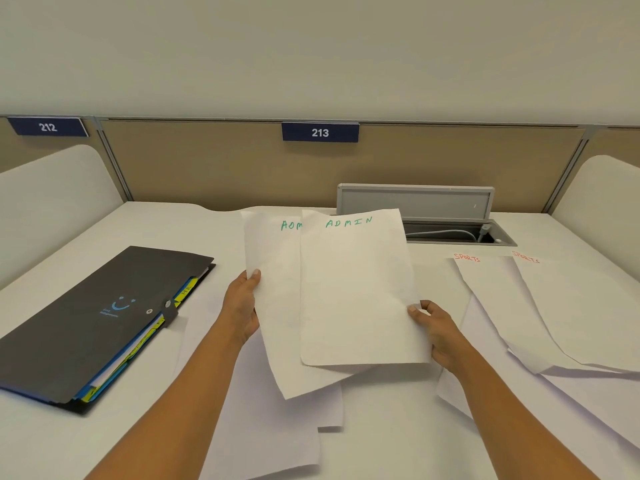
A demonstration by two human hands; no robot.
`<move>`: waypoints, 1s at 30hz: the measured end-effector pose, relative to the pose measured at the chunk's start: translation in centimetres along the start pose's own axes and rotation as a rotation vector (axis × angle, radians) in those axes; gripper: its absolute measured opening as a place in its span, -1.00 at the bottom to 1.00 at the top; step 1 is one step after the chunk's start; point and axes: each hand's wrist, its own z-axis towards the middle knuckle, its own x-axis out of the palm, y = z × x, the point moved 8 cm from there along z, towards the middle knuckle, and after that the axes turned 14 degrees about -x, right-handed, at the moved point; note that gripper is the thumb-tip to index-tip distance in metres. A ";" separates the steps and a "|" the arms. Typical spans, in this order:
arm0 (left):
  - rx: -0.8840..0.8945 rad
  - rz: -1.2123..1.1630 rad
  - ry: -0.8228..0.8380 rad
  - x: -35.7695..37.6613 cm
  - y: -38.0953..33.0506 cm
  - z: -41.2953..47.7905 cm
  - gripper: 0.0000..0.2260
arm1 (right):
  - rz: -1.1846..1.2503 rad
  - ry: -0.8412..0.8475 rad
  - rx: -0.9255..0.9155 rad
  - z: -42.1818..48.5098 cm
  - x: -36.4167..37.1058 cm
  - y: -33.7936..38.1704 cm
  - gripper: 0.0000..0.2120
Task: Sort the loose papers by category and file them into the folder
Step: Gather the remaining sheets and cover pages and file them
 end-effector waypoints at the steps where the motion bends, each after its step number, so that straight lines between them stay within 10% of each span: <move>1: 0.003 -0.002 0.000 0.0 0.0 0.0 -0.81 | 0.004 0.026 0.007 -0.1 0.4 0.0 -0.93; 12: -0.039 0.036 0.007 -0.1 0.0 -0.2 -0.80 | -0.021 0.190 0.071 -0.3 4.7 -0.4 -0.87; 20: -0.083 0.068 0.028 -0.2 0.4 -0.4 -0.79 | -0.087 0.308 0.147 -0.2 6.1 -1.2 -0.36; 30: -0.109 0.305 -0.031 -0.7 1.9 -0.8 -0.54 | -0.061 0.290 0.082 -0.5 6.9 -0.4 -0.63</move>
